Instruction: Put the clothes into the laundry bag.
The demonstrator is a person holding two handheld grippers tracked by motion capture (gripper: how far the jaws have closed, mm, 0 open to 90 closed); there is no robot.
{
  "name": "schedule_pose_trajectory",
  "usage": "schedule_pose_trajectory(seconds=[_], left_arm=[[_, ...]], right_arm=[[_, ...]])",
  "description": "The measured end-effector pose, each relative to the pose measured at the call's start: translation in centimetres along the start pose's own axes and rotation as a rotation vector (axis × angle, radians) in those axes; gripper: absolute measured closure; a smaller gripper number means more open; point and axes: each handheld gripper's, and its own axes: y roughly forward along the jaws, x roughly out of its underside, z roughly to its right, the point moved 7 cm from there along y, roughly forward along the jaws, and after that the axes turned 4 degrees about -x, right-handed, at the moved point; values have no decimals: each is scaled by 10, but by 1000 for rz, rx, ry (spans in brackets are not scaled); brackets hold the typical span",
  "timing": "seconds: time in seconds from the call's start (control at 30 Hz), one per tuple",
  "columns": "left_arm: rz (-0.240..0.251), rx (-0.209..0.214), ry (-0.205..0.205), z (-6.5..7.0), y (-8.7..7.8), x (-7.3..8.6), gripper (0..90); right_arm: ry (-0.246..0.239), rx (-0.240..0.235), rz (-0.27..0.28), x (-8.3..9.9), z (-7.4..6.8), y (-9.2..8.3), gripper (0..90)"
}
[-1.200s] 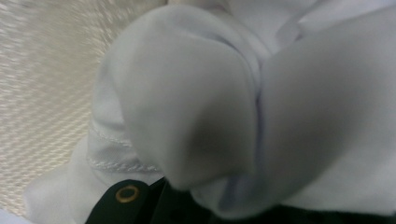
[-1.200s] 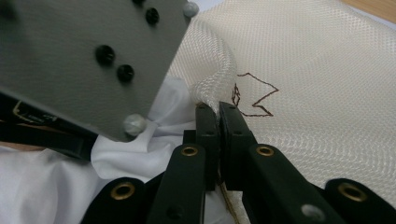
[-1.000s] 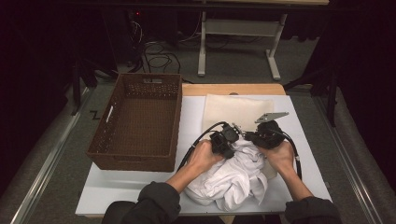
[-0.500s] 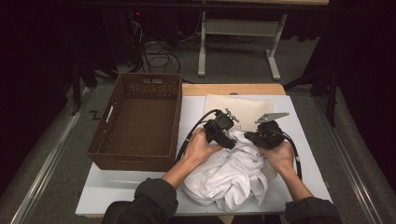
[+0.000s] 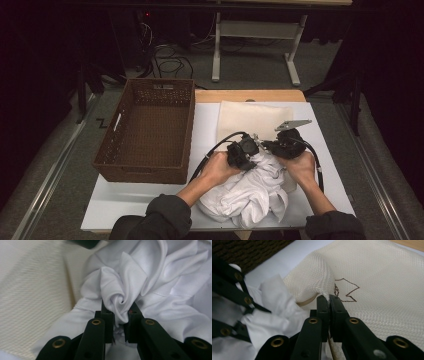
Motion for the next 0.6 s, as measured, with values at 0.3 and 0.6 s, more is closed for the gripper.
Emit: schedule_pose_trajectory(seconds=[0.3,0.6], left_arm=[[-56,-149,-189,-44,45,-8,765],[-70,-170,-163,-39,-6,1,408]], right_arm=[[-29,-17,-47,4,-12,6,887],[0,-10,-49,10,-4,10,886]])
